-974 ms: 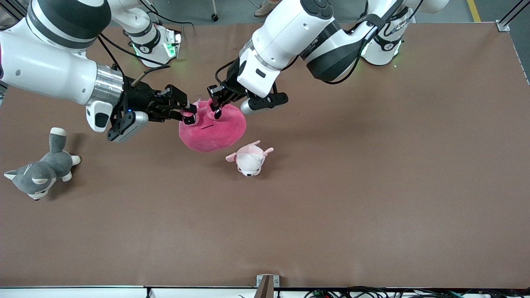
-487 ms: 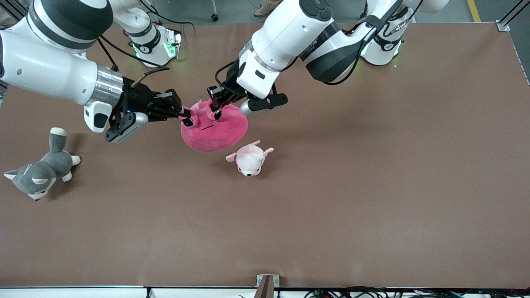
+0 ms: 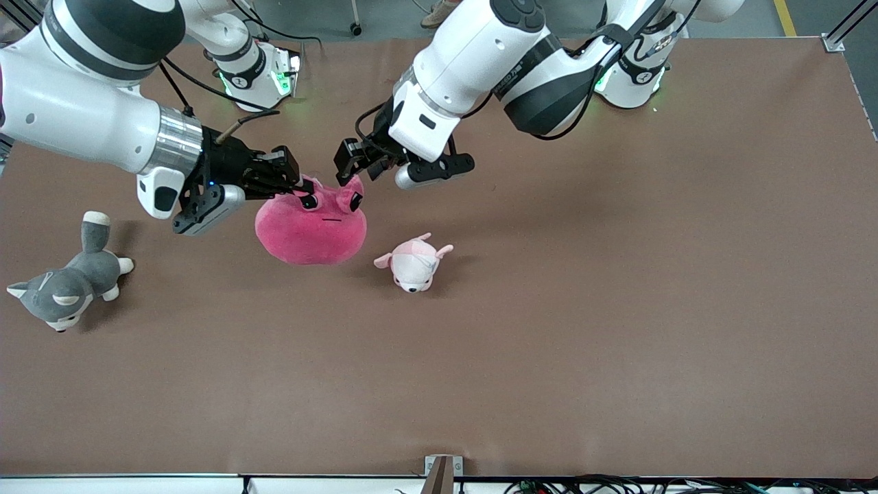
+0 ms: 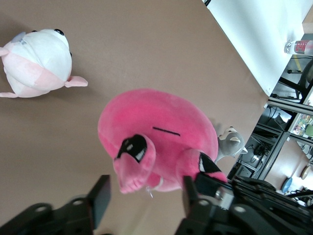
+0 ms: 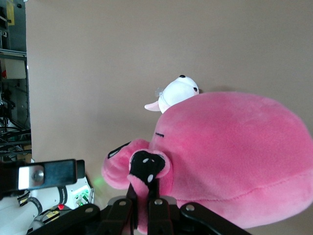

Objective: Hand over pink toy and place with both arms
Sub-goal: 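Open the left gripper while the right gripper carries the pink toy away, then lower the pink toy with the right gripper while the left gripper retracts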

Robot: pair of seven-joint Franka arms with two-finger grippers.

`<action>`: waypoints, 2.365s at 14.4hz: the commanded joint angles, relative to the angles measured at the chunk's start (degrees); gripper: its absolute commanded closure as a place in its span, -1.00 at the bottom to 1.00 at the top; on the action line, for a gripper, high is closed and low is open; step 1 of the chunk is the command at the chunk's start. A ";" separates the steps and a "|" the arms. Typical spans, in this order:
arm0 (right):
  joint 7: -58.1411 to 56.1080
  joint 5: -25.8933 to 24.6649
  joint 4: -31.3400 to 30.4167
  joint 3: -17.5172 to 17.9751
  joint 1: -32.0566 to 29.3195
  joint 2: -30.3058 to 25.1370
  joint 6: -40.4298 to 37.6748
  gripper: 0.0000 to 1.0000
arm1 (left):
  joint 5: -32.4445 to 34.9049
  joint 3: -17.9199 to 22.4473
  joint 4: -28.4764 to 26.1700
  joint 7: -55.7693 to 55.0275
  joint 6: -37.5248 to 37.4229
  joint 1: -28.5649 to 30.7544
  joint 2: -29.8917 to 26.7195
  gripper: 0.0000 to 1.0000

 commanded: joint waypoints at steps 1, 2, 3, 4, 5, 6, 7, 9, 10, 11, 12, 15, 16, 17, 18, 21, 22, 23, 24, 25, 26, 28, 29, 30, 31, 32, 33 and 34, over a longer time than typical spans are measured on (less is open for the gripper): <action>0.56 -0.47 2.53 -0.40 -1.92 -0.02 -3.35 0.99 | 2.75 2.92 0.75 -1.14 -5.35 0.30 -0.59 -1.00; 0.30 -0.55 2.53 -0.40 -3.41 -0.02 -3.97 0.99 | 5.89 4.07 0.67 -0.97 -9.03 0.30 -1.38 -1.00; -0.14 -1.43 2.45 -0.40 -4.65 -0.02 -4.32 0.99 | 8.97 4.25 0.58 -0.71 -12.37 0.48 -1.39 -1.00; -1.10 -3.17 2.53 -0.40 -5.96 0.06 -4.24 0.99 | 13.00 4.26 0.23 0.08 -16.14 0.48 -1.39 -1.00; -1.89 -5.28 2.53 -0.40 -7.54 0.24 -4.15 0.99 | 16.35 4.26 0.05 1.48 -19.31 0.39 -1.21 -1.00; -2.60 -6.87 2.53 -0.40 -9.30 0.94 -4.15 0.99 | 19.43 4.26 0.05 3.41 -22.83 0.57 -1.12 -1.00; -2.86 -7.32 2.53 -0.40 -11.23 1.90 -4.06 0.99 | 21.20 4.26 0.05 5.17 -25.73 1.00 -1.12 -1.00; -3.57 -7.24 2.62 -0.40 -15.89 4.45 -4.15 0.99 | 22.88 4.26 0.14 8.25 -30.23 3.37 -1.47 -1.00; -5.22 -7.15 3.06 -0.40 -17.56 5.94 -4.24 0.99 | 22.97 4.26 0.14 10.09 -31.38 4.86 -1.82 -1.00; -7.15 -7.06 3.32 -0.32 -18.97 7.26 -4.33 0.99 | 22.97 4.26 0.14 12.98 -32.43 6.35 -2.61 -1.00; -9.18 -6.97 3.32 -0.32 -19.94 8.58 -4.67 0.99 | 22.97 4.26 0.23 15.79 -33.31 7.41 -3.05 -1.00; -14.72 -6.27 3.41 -0.23 -22.67 12.36 -6.96 0.99 | 22.97 4.26 0.23 21.60 -33.94 12.59 -4.90 -1.00; -16.21 -5.75 3.41 -0.23 -23.46 13.15 -6.96 0.99 | 22.97 4.26 0.14 23.36 -34.37 14.00 -5.60 -1.00; -17.71 -4.44 3.41 -0.23 -24.08 14.12 -7.14 0.99 | 22.97 4.26 0.23 24.94 -35.59 15.23 -5.95 -1.00; -18.76 -3.03 3.41 -0.23 -25.04 15.08 -8.01 0.99 | 22.97 4.26 0.23 26.44 -36.91 16.55 -6.91 -1.00; -22.54 -2.14 3.50 -0.23 -26.54 17.55 -10.21 0.99 | 22.97 4.26 0.23 30.75 -39.99 19.81 -8.15 -1.00; -23.34 -2.14 3.59 -0.23 -26.72 18.16 -10.21 0.99 | 22.97 4.26 0.31 31.28 -40.44 21.03 -8.33 -1.00; -23.95 -2.05 3.59 -0.23 -27.16 19.13 -10.21 0.99 | 22.89 4.08 0.31 32.33 -40.53 22.96 -8.85 -1.00; -24.66 -1.53 3.59 -0.23 -27.51 19.83 -10.30 0.99 | 22.80 4.08 0.23 33.30 -40.53 23.94 -9.47 -1.00; -25.27 -0.74 3.59 -0.23 -27.69 20.36 -10.30 0.99 | 22.71 4.17 0.23 33.74 -40.79 24.64 -10.00 -1.00; -25.37 -0.56 3.59 -0.23 -27.95 20.89 -10.30 0.99 | 22.80 4.17 0.31 34.45 -42.36 25.61 -10.70 -1.00; -25.54 -0.56 3.59 -0.23 -28.13 21.51 -10.30 0.99 | 21.92 4.08 0.23 37.60 -43.51 28.50 -12.10 -1.00; -25.80 -0.56 3.59 -0.23 -28.21 21.86 -10.30 0.99 | 21.83 4.08 0.31 39.62 -43.52 29.73 -12.72 -1.00; -26.24 -0.56 3.59 -0.23 -28.21 22.21 -10.30 0.99 | 21.83 4.08 0.31 41.64 -43.60 31.05 -13.16 -1.00; -26.42 -0.56 3.59 -0.23 -28.30 22.73 -10.30 0.99 | 21.74 3.99 0.31 43.66 -44.30 32.37 -13.86 -1.00; -26.42 -0.56 3.59 -0.23 -28.30 22.91 -10.30 0.99 | 21.74 3.99 0.40 46.29 -44.92 33.86 -14.13 -1.00; -26.51 -0.56 3.59 -0.23 -28.30 23.09 -10.39 0.99 | 21.74 3.82 0.49 49.36 -45.27 35.97 -14.31 -1.00; -26.51 -0.56 3.50 -0.23 -28.30 23.27 -10.39 0.99 | 21.74 3.82 0.49 51.83 -45.27 37.47 -14.57 -1.00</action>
